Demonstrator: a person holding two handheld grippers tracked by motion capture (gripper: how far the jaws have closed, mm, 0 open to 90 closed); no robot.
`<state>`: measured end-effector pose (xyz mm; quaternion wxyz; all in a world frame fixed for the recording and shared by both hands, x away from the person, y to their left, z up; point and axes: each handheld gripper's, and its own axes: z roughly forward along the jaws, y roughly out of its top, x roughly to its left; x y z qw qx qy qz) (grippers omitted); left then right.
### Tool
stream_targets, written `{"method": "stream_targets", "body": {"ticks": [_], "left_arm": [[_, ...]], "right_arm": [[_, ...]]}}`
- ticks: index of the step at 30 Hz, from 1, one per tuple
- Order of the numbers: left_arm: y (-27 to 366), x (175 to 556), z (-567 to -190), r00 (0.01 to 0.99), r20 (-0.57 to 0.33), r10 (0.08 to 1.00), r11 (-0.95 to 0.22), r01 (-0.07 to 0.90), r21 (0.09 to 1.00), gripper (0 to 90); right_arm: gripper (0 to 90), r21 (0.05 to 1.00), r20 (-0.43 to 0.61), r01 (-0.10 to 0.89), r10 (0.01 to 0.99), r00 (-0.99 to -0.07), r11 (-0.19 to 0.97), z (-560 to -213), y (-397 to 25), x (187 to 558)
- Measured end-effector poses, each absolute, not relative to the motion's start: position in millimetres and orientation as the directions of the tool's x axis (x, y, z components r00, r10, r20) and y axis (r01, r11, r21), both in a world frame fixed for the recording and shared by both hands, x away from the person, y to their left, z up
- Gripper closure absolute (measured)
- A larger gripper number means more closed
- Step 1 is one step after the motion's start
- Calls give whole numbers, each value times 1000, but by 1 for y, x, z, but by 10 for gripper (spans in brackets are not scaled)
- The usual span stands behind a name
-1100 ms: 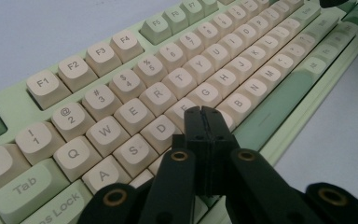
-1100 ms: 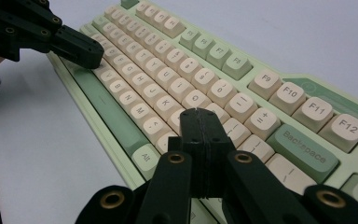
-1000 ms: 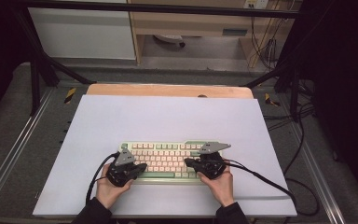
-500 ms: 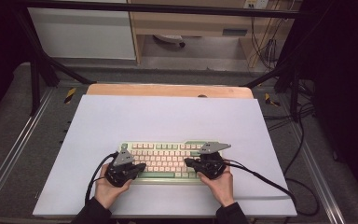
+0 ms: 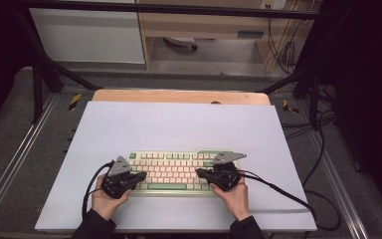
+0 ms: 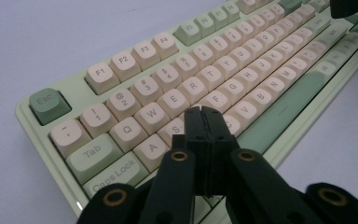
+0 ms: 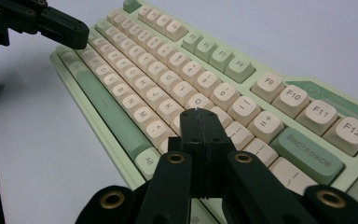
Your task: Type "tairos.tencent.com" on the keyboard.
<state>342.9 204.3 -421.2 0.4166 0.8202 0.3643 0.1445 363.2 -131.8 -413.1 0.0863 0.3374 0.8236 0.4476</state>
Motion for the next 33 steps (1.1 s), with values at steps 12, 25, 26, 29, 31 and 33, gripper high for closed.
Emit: {"method": "stream_targets", "body": {"ticks": [12, 25, 26, 29, 31, 33], "left_arm": [[213, 343, -421, 685, -73, 725, -376, 481, 792, 900], [216, 343, -421, 683, -81, 726, -367, 485, 794, 900], [216, 343, -421, 682, -81, 727, -367, 486, 793, 900], [217, 344, -422, 680, -84, 729, -363, 487, 794, 900], [218, 344, -422, 680, -87, 728, -360, 488, 795, 900], [218, 344, -422, 679, -88, 729, -360, 489, 795, 900]], "right_arm": [[900, 803, 174, 482, 636, -752, 350, -411, -131, 365], [900, 805, 173, 481, 637, -751, 349, -409, -114, 371], [900, 803, 170, 481, 640, -750, 351, -409, -113, 371], [900, 803, 171, 482, 639, -750, 351, -410, -111, 373], [900, 804, 171, 483, 642, -747, 348, -411, -109, 374], [900, 802, 174, 487, 646, -743, 344, -412, -107, 376]]}}
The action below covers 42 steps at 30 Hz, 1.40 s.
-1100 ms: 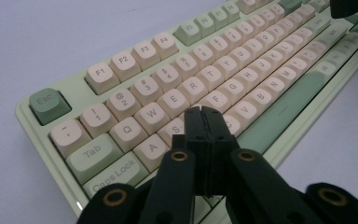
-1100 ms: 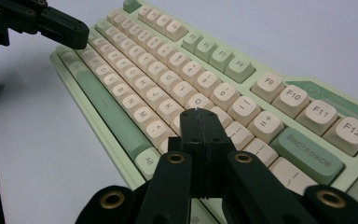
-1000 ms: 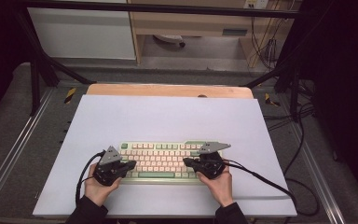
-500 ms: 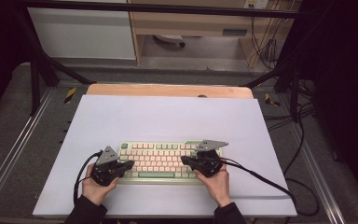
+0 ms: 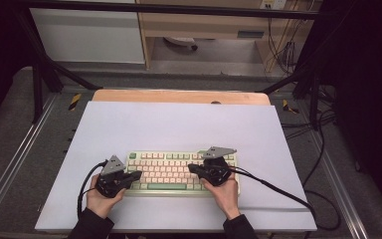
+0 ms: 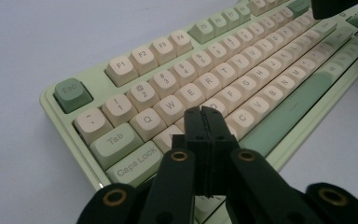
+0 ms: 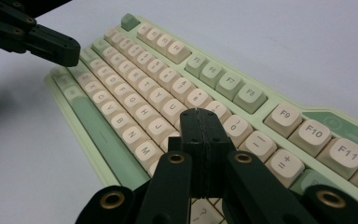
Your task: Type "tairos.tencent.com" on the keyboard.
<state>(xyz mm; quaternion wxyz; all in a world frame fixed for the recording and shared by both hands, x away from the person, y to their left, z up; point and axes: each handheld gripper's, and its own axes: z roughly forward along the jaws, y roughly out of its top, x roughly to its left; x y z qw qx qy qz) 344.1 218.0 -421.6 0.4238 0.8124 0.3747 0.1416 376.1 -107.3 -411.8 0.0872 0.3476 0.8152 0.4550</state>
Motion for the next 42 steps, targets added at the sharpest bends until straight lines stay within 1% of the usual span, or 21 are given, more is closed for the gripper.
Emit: {"method": "stream_targets", "body": {"ticks": [11, 21, 28, 35, 42], "left_arm": [[219, 344, -421, 679, -87, 729, -359, 487, 796, 900], [220, 344, -421, 677, -87, 731, -357, 488, 797, 900], [220, 344, -421, 676, -87, 731, -355, 486, 799, 900], [220, 344, -420, 676, -88, 732, -353, 486, 799, 900], [220, 344, -420, 675, -88, 732, -353, 487, 799, 900]], "right_arm": [[900, 777, 149, 502, 664, -733, 379, -421, -90, 388], [900, 758, 143, 518, 674, -725, 396, -430, -87, 393], [900, 754, 132, 512, 669, -731, 411, -433, -86, 392], [900, 753, 139, 517, 669, -730, 407, -431, -86, 391], [900, 773, 133, 493, 657, -742, 400, -423, -89, 387]]}}
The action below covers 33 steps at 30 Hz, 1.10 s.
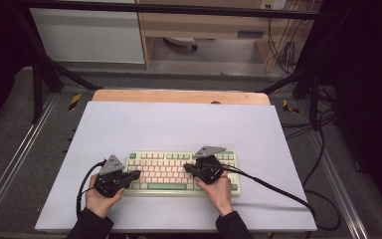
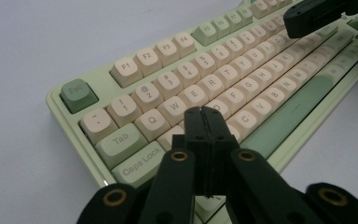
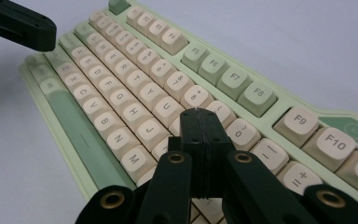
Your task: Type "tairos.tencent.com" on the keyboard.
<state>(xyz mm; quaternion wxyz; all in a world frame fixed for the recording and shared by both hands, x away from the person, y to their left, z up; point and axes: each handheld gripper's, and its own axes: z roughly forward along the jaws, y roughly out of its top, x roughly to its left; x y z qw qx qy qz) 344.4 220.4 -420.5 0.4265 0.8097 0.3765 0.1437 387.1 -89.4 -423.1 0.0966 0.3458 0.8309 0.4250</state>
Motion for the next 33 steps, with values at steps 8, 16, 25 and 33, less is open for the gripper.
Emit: {"method": "stream_targets", "body": {"ticks": [8, 16, 25, 33], "left_arm": [[220, 346, -421, 675, -93, 732, -352, 491, 797, 900], [220, 346, -421, 673, -94, 733, -349, 492, 797, 900], [220, 346, -421, 672, -95, 735, -347, 492, 799, 900], [221, 346, -421, 672, -92, 735, -348, 489, 800, 900]], "right_arm": [[900, 791, 138, 476, 647, -750, 384, -412, -92, 380], [900, 796, 142, 466, 630, -764, 385, -411, -89, 374], [900, 786, 148, 466, 608, -780, 406, -417, -79, 371], [900, 778, 155, 469, 596, -788, 418, -425, -73, 368]]}}
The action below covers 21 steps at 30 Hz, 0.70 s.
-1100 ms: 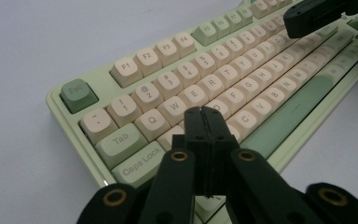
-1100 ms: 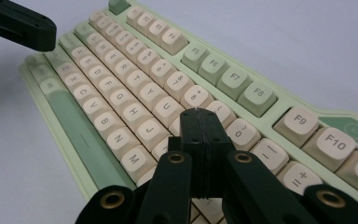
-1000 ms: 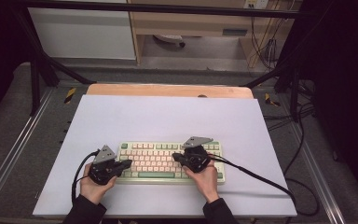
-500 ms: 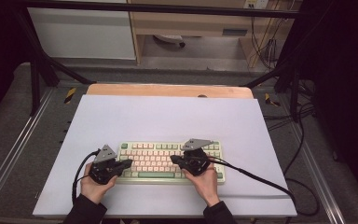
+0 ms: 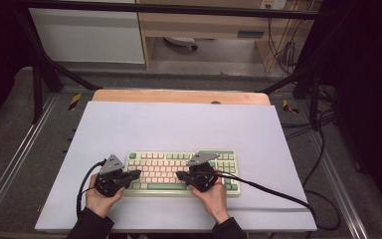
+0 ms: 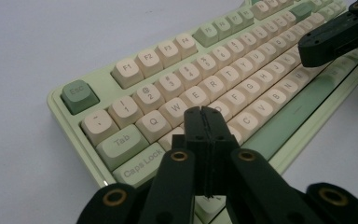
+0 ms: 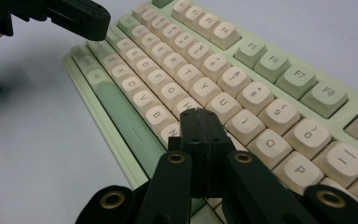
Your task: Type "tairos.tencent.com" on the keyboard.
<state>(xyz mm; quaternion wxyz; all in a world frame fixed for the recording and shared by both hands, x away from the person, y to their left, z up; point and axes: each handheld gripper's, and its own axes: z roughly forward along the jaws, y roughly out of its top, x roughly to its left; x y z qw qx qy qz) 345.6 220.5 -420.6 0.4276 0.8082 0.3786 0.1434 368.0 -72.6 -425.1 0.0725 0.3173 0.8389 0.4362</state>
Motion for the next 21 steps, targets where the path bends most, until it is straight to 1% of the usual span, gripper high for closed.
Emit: {"method": "stream_targets", "body": {"ticks": [21], "left_arm": [[220, 345, -420, 675, -88, 732, -352, 485, 800, 900]], "right_arm": [[900, 765, 141, 469, 595, -791, 442, -436, -69, 364]]}}
